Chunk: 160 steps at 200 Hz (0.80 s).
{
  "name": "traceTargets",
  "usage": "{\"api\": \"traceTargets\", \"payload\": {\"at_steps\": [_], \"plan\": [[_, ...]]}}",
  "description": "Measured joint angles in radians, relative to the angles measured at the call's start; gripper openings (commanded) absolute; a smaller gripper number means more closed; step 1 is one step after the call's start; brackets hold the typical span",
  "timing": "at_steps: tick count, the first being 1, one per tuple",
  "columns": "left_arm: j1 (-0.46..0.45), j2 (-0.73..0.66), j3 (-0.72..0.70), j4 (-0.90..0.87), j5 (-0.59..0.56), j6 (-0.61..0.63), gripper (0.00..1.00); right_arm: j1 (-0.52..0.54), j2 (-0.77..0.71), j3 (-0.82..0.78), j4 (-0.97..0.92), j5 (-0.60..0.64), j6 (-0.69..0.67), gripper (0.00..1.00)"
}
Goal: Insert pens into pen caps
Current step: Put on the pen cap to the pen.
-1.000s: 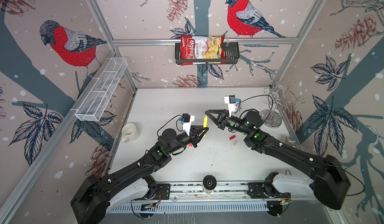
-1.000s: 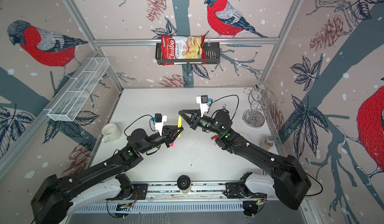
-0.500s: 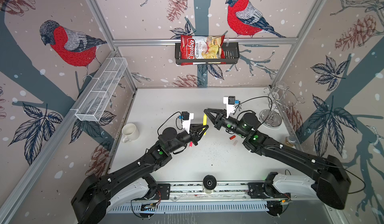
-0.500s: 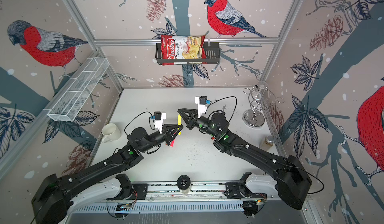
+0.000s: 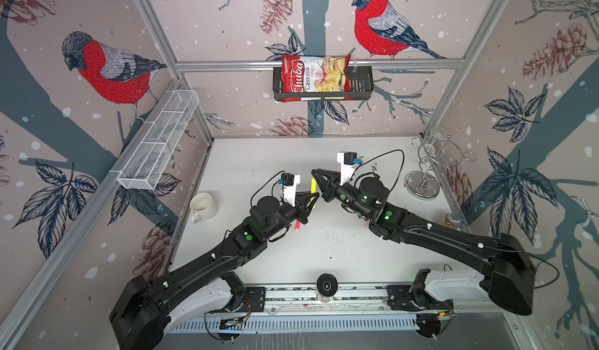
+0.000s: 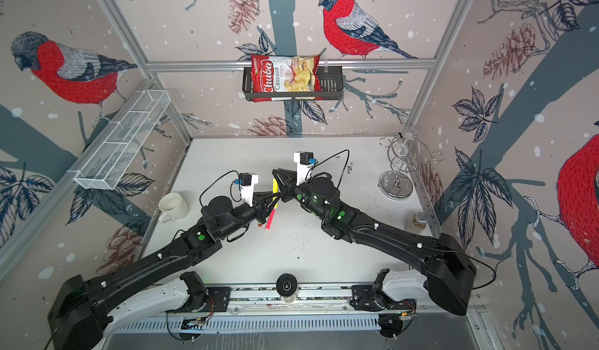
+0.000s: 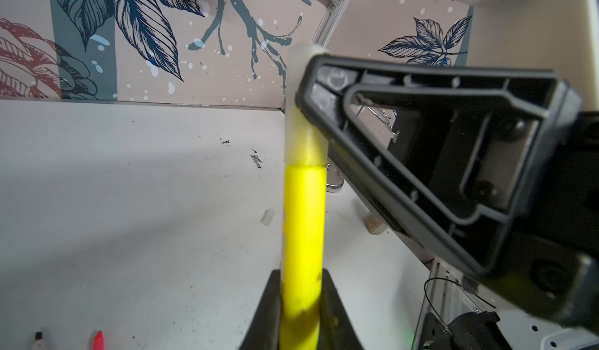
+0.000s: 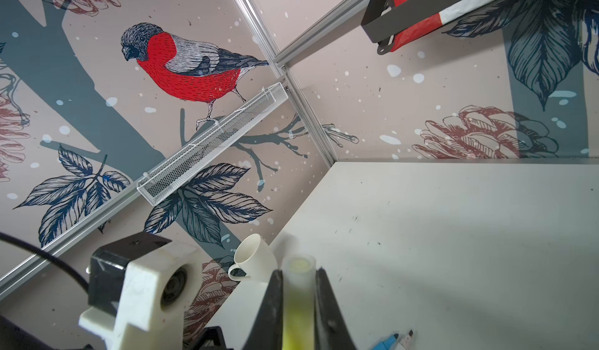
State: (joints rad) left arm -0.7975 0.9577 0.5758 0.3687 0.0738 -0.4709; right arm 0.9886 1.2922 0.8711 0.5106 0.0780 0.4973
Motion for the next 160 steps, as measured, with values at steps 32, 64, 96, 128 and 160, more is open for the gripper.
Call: {"api": "traceTargets", "payload": {"at_steps": [32,64,96,128,160], "plan": [[-0.001,-0.015,0.000,-0.029,-0.019,0.015,0.00,0.019,0.007,0.002,-0.004,0.035,0.000,0.01],[-0.001,-0.022,0.002,-0.045,-0.038,0.027,0.00,0.025,0.021,0.015,-0.012,0.044,0.000,0.03],[-0.001,-0.031,0.005,-0.061,-0.047,0.044,0.00,0.028,0.023,0.018,-0.011,0.043,-0.001,0.06],[-0.001,-0.037,-0.013,-0.046,-0.044,0.060,0.00,0.028,0.015,0.021,-0.022,0.028,-0.008,0.09],[-0.001,-0.047,-0.059,0.015,-0.044,0.087,0.00,0.023,0.006,0.036,-0.067,-0.010,-0.028,0.25]]}}
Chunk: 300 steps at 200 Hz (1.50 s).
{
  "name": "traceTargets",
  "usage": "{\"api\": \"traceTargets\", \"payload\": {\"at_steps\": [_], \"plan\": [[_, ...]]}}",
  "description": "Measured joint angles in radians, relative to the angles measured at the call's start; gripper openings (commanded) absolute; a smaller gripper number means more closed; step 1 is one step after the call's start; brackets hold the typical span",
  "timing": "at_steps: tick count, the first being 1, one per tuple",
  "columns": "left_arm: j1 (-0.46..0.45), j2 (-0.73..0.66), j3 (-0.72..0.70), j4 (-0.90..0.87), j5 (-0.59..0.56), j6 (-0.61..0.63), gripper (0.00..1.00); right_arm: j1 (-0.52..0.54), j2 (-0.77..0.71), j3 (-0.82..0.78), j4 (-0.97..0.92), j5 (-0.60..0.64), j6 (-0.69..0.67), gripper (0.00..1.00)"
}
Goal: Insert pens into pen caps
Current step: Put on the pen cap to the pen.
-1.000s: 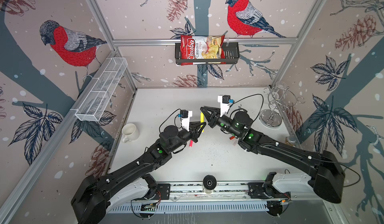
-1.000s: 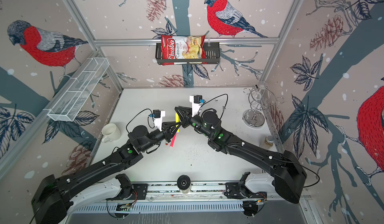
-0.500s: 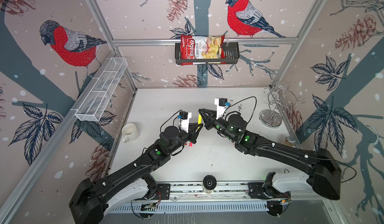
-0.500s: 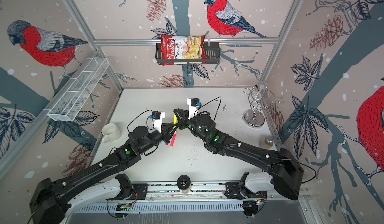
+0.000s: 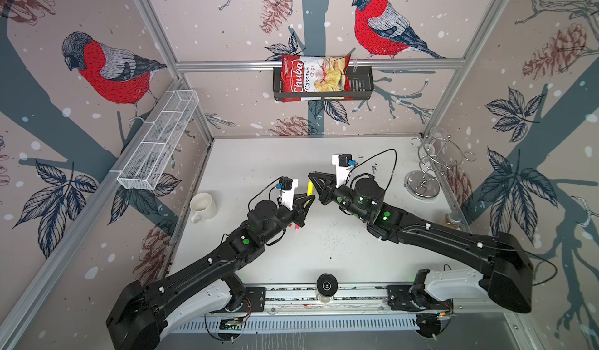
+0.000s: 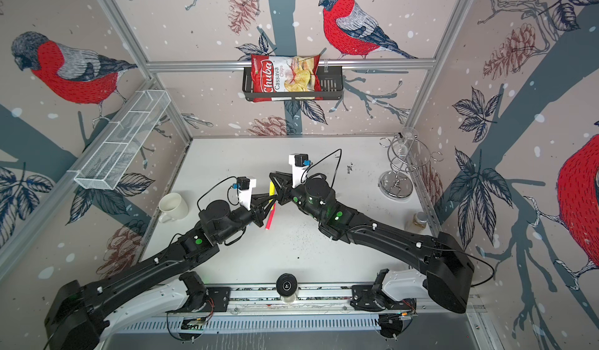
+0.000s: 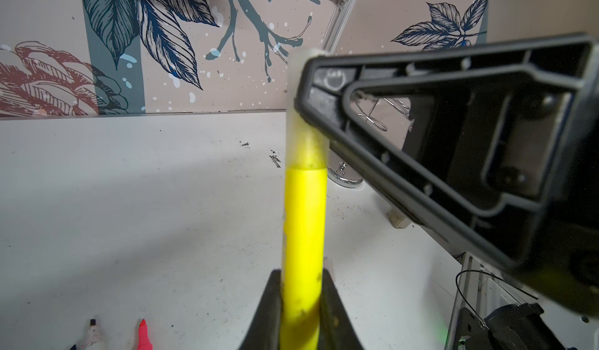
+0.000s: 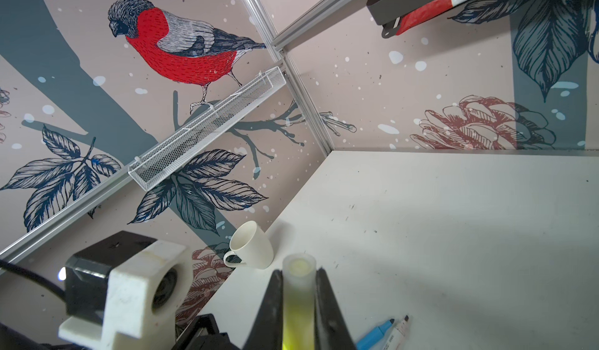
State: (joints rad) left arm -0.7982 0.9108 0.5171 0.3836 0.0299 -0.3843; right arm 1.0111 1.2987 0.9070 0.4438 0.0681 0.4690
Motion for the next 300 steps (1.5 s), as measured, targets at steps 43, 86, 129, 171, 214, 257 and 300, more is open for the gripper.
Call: {"api": "traceTargets", "payload": {"at_steps": [43,86,129,171,214,257,300], "plan": [[0.004,-0.018,-0.064,0.146,-0.070,0.023,0.00,-0.040,-0.042,0.003,-0.105,-0.137,-0.011,0.53],[0.004,-0.046,-0.132,0.170,-0.106,0.053,0.00,-0.095,-0.176,-0.018,-0.112,-0.211,-0.018,0.59],[0.004,-0.091,-0.172,0.188,-0.109,0.070,0.00,-0.180,-0.247,-0.034,-0.116,-0.256,0.000,0.64],[0.004,-0.101,-0.184,0.212,-0.109,0.077,0.00,-0.193,-0.188,0.045,-0.158,-0.332,-0.020,0.67],[0.004,-0.099,-0.187,0.217,-0.100,0.077,0.00,-0.164,-0.047,0.169,-0.246,-0.421,-0.052,0.66],[0.004,-0.097,-0.183,0.216,-0.080,0.077,0.00,-0.121,0.096,0.298,-0.347,-0.449,-0.104,0.62],[0.004,-0.108,-0.182,0.216,-0.058,0.078,0.00,-0.102,0.164,0.356,-0.408,-0.452,-0.133,0.44]]}}
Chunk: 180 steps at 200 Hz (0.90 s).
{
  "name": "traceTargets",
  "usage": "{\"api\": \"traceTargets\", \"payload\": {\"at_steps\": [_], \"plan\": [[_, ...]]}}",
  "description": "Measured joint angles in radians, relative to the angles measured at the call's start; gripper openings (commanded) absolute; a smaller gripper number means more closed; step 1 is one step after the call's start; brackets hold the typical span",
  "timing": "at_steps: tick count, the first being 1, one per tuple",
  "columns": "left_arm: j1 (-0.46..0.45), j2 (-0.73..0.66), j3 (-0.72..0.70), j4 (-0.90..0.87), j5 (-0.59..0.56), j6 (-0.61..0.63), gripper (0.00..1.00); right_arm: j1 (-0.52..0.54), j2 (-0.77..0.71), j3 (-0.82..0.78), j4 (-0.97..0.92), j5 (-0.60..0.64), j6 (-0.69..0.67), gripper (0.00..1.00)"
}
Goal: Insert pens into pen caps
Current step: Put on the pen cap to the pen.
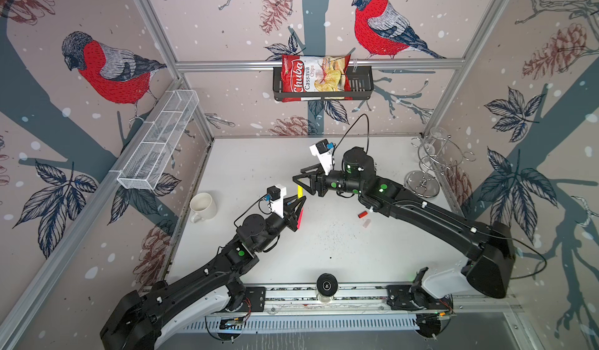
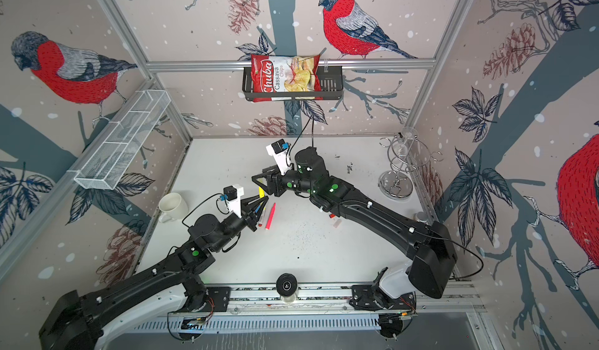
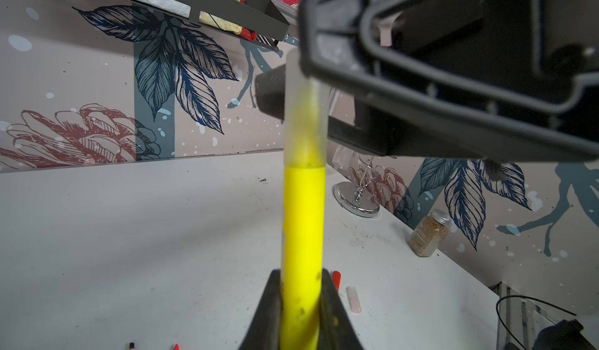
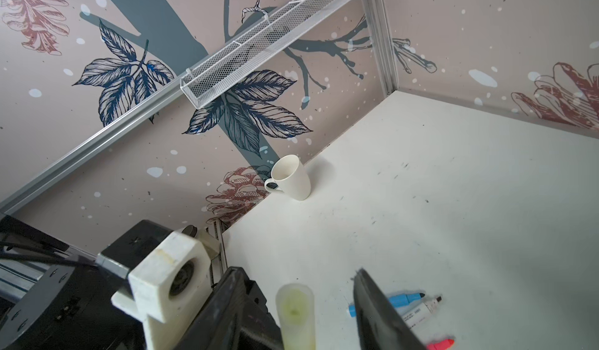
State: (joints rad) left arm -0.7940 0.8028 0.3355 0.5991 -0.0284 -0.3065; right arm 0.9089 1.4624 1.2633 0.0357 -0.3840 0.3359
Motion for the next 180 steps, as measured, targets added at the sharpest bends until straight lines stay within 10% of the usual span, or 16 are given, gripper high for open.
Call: {"api": "traceTargets", "payload": {"at_steps": [27,120,180], "plan": [[0.000,-0.007,0.000,-0.003,0.001,0.000,0.00,0.007,0.013,0.008,-0.014,-0.002,-0.018,0.30],[0.000,0.005,0.002,-0.003,0.003,0.000,0.00,0.019,-0.017,0.006,-0.027,0.018,-0.023,0.33],[-0.002,0.005,0.010,-0.012,0.006,-0.002,0.00,0.018,-0.029,-0.015,-0.020,0.051,-0.030,0.02]]}}
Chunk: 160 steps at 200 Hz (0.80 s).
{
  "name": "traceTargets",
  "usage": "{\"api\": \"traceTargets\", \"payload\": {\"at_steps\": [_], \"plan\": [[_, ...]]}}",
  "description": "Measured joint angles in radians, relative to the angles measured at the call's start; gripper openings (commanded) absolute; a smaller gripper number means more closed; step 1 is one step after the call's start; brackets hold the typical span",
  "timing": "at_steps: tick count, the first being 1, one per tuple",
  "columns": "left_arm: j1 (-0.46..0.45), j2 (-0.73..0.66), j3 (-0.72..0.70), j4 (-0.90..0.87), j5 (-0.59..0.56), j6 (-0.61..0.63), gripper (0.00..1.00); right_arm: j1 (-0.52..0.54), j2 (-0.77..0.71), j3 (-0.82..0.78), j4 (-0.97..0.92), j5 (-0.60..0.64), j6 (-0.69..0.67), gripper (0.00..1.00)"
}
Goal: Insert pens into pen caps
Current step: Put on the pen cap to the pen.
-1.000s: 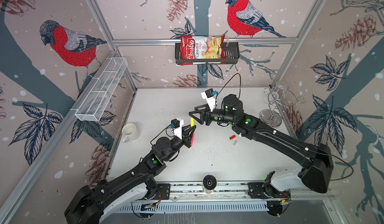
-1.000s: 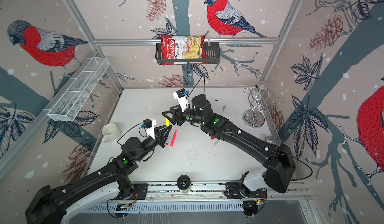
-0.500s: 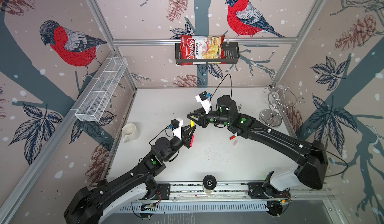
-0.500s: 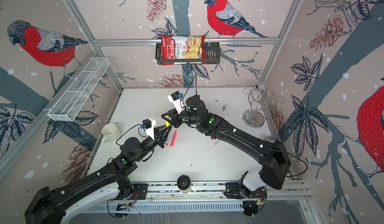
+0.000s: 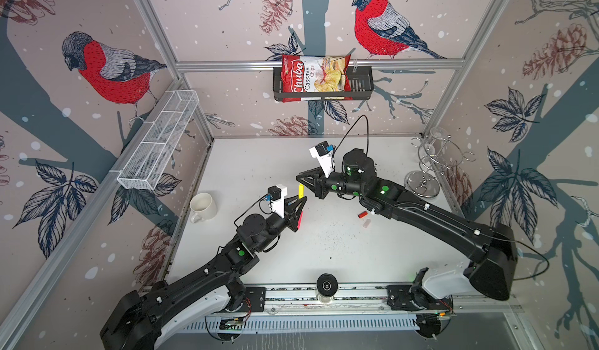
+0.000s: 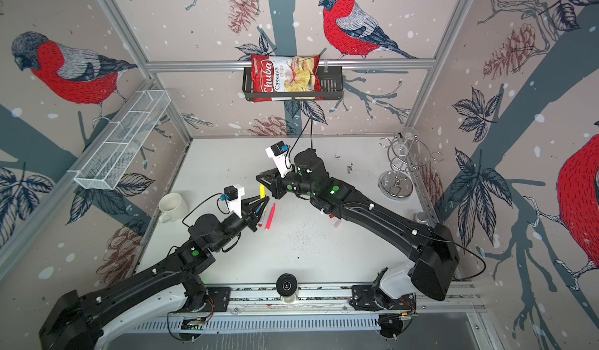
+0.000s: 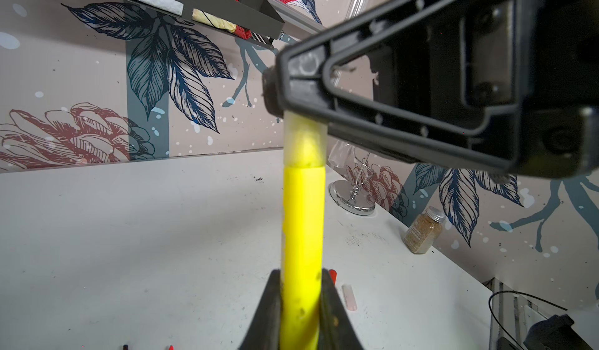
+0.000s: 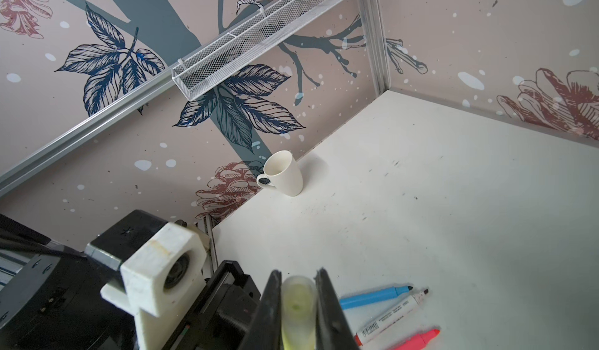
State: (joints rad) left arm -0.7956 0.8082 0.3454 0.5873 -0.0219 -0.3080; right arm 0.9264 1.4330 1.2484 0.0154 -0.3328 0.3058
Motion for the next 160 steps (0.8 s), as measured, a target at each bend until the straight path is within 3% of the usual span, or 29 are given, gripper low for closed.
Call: {"api": "traceTargets", "payload": {"at_steps": [160], "plan": [[0.000,-0.002,0.071,-0.127,0.022,0.017,0.00,0.024,-0.038,-0.095,0.127,0.060,-0.015,0.00]]}}
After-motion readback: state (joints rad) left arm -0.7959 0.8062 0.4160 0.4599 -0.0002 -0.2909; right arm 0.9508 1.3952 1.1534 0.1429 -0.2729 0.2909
